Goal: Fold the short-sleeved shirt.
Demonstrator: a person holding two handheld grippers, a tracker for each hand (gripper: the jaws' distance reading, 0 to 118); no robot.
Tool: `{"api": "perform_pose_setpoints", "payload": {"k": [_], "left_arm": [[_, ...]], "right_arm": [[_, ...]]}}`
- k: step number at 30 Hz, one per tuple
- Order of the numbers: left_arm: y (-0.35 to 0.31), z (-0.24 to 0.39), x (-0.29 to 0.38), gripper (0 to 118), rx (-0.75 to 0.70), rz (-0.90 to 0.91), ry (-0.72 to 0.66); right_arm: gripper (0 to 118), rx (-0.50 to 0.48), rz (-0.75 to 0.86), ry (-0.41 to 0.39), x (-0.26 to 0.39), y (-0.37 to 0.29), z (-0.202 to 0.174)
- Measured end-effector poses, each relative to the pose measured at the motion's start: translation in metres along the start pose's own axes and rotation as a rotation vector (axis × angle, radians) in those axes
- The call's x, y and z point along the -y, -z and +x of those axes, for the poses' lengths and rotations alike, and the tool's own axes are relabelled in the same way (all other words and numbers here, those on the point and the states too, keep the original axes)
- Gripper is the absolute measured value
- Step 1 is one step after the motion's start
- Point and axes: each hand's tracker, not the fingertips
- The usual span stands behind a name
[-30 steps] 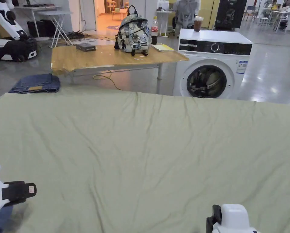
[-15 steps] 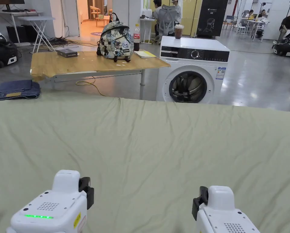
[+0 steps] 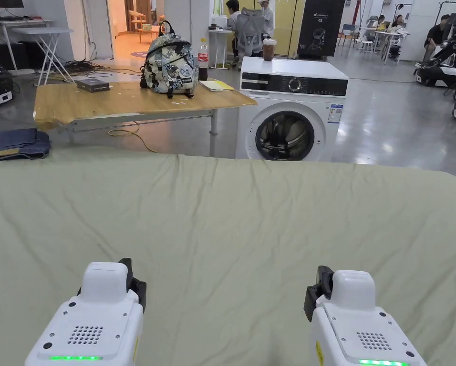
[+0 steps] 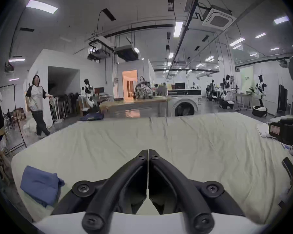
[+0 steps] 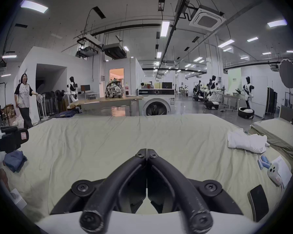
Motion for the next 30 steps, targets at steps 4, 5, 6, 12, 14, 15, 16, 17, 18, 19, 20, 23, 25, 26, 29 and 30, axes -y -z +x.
{"api": "perform_pose_setpoints", "payload": {"k": [4, 5, 6, 12, 14, 15, 16, 17, 18, 19, 20, 23, 25, 26, 29, 30], "left_arm": [[0.0, 0.002, -0.004, 0, -0.001, 0.052, 0.022], [-0.001, 0.003, -0.004, 0, 0.0, 0.057, 0.027], [0.0, 0.003, -0.005, 0, -0.003, 0.062, 0.034], [-0.002, 0.001, -0.001, 0, -0.02, 0.085, 0.02], [-0.004, -0.003, 0.0, 18, -0.027, 0.096, 0.002], [-0.004, -0.004, 0.0, 34, -0.02, 0.095, -0.007], [-0.004, -0.006, 0.0, 61, -0.012, 0.092, -0.013], [-0.003, -0.006, 0.0, 77, -0.012, 0.091, -0.016], [-0.002, -0.007, -0.001, 83, -0.009, 0.091, -0.017], [-0.003, -0.008, -0.001, 83, -0.003, 0.1, -0.018], [-0.003, -0.008, -0.001, 83, -0.007, 0.114, -0.016], [-0.004, -0.01, -0.004, 83, -0.006, 0.125, -0.01], [-0.003, -0.01, -0.005, 83, 0.002, 0.128, -0.009], [-0.002, -0.012, -0.006, 83, 0.0, 0.13, -0.009], [0.001, -0.013, -0.006, 83, 0.0, 0.129, -0.01], [0.002, -0.015, -0.005, 83, -0.003, 0.129, -0.012]], "right_arm": [[0, 0.008, 0.032, -0.013, 0.0, -0.002, -0.005], [0, 0.013, 0.036, -0.016, 0.001, -0.003, -0.007], [0, 0.019, 0.047, -0.017, 0.002, -0.004, -0.008], [1, 0.022, 0.078, -0.015, 0.006, -0.009, -0.016], [21, 0.022, 0.089, -0.019, 0.006, -0.01, -0.018], [39, 0.022, 0.088, -0.02, 0.005, -0.01, -0.018], [69, 0.022, 0.088, -0.018, 0.004, -0.009, -0.018], [87, 0.02, 0.086, -0.012, 0.004, -0.009, -0.018], [94, 0.018, 0.087, -0.008, 0.004, -0.009, -0.018], [94, 0.019, 0.1, -0.004, 0.005, -0.01, -0.019], [94, 0.026, 0.119, -0.007, 0.005, -0.011, -0.019], [94, 0.029, 0.123, -0.027, 0.005, -0.01, -0.021], [94, 0.033, 0.126, -0.031, 0.004, -0.009, -0.02], [94, 0.032, 0.126, -0.029, 0.004, -0.009, -0.02], [94, 0.033, 0.127, -0.011, 0.003, -0.007, -0.018], [94, 0.045, 0.117, -0.006, 0.003, -0.006, -0.017]]}}
